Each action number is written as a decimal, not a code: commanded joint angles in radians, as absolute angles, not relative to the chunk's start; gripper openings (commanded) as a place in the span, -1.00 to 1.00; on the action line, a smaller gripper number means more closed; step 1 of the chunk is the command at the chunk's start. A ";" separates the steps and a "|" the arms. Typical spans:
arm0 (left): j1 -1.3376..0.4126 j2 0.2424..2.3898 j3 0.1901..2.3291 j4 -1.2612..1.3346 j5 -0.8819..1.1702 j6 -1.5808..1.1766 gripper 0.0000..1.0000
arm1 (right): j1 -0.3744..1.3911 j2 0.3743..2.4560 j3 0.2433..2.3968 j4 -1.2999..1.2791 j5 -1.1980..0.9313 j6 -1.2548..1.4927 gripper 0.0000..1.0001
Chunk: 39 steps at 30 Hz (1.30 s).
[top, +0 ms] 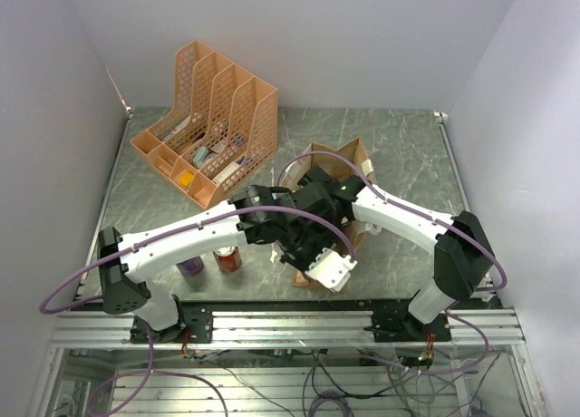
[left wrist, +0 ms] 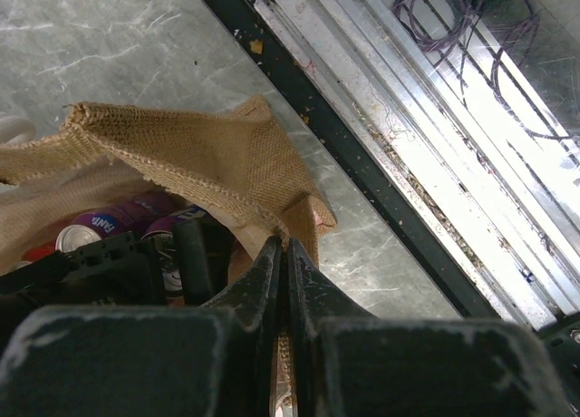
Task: Place the beverage into the canvas bag
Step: Place the drink in the canvas bag.
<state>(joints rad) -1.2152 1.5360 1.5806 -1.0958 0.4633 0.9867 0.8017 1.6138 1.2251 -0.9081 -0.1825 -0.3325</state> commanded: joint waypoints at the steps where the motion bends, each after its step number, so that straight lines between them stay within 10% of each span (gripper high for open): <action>1: -1.209 1.504 1.576 -1.086 0.471 0.974 -0.78 | 0.818 1.636 1.219 -0.800 -0.166 -0.360 -0.71; 9: -1.200 1.497 1.572 -1.084 0.466 0.975 -0.77 | 0.819 1.666 1.180 -0.731 -0.156 -0.382 -0.47; 19: -1.196 1.487 1.567 -1.080 0.451 0.978 -0.74 | 0.838 1.639 1.201 -0.739 -0.222 -0.389 0.38; 39: -1.181 1.476 1.564 -1.084 0.449 0.982 -0.75 | 0.848 1.586 1.272 -0.797 -0.176 -0.393 0.91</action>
<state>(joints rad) -1.1854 1.5013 1.5665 -1.0893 0.4450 0.9867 0.8345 1.6272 1.2312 -0.7940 -0.1738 -0.3801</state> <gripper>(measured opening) 0.129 0.937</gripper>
